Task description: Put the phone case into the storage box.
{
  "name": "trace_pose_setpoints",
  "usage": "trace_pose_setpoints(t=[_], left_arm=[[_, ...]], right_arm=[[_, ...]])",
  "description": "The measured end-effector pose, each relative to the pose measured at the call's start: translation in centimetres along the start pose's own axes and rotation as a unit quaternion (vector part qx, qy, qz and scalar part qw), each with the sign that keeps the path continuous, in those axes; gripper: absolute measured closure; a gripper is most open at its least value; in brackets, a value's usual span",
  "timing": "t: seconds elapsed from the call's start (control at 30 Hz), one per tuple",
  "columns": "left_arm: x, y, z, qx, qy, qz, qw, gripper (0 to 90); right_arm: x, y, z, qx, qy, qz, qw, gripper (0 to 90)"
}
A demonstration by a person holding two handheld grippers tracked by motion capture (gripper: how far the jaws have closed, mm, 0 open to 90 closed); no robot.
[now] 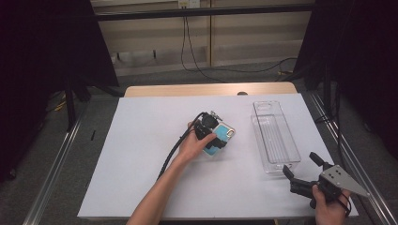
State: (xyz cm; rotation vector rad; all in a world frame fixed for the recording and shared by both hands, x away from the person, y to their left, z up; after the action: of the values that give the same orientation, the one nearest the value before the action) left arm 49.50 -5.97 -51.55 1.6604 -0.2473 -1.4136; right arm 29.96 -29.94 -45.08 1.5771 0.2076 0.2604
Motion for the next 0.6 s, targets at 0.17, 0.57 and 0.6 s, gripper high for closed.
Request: trace_pose_setpoints(t=[0.17,0.57,0.6], left_arm=[[0.24,-0.10,0.27,0.010,0.011,-0.005,0.9999,2.4],[-0.03,-0.04,0.65,0.016,0.013,-0.010,0.9997,10.4],[-0.11,0.00,0.61,0.017,0.013,-0.010,0.9997,14.2]], right_arm=[[0.00,0.00,0.00,0.000,0.000,0.000,1.0000,0.0],[0.02,-0.03,-0.01,-0.003,0.001,-0.001,1.0000,0.0],[0.02,-0.03,-0.01,-0.003,0.000,-0.001,1.0000,0.0]])
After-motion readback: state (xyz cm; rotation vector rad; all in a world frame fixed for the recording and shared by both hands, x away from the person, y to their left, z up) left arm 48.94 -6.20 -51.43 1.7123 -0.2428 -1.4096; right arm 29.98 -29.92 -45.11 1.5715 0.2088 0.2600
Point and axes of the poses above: each handheld gripper's, and its own axes: x roughly forward along the jaws, y roughly out of its top, z roughly to its right, the point moved 8 cm from there along x, roughly forward along the jaws, and after that the axes turned 12 degrees about z, right-handed, at the moved point
